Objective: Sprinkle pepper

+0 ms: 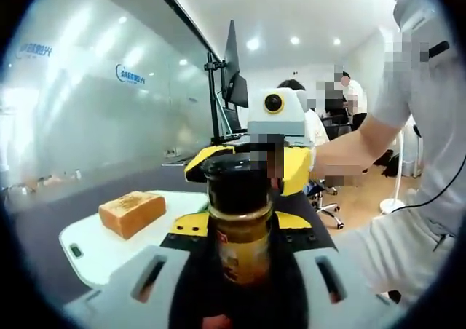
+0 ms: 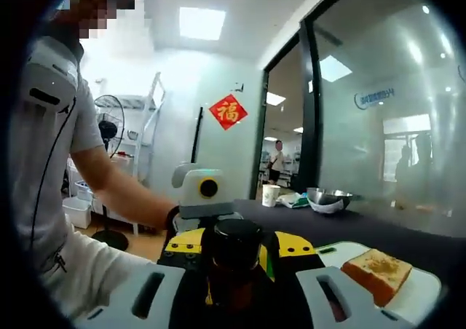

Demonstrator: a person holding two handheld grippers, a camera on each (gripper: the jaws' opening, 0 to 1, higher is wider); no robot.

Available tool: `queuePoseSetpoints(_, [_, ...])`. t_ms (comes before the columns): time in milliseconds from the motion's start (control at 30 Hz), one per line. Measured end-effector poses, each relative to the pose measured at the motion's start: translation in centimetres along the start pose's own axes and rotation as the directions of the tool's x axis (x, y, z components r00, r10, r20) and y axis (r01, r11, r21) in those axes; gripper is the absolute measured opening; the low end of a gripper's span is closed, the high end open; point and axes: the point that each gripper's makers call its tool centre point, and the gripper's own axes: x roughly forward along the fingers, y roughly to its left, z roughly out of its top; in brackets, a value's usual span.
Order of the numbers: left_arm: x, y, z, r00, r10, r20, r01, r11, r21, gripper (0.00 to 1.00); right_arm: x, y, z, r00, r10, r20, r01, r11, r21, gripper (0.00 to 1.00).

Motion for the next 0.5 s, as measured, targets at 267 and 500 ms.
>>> queuePoseSetpoints(267, [-0.33, 0.65, -0.20, 1.000, -0.004, 0.001, 0.004, 1.000, -0.012, 0.20, 0.31, 0.20, -0.27, 1.000, 0.015, -0.005, -0.015, 1.000, 0.010, 0.25])
queuePoseSetpoints(500, [-0.39, 0.65, -0.23, 1.000, -0.005, 0.001, 0.005, 1.000, -0.017, 0.20, 0.35, -0.01, -0.23, 1.000, 0.011, 0.003, -0.011, 0.999, 0.034, 0.24])
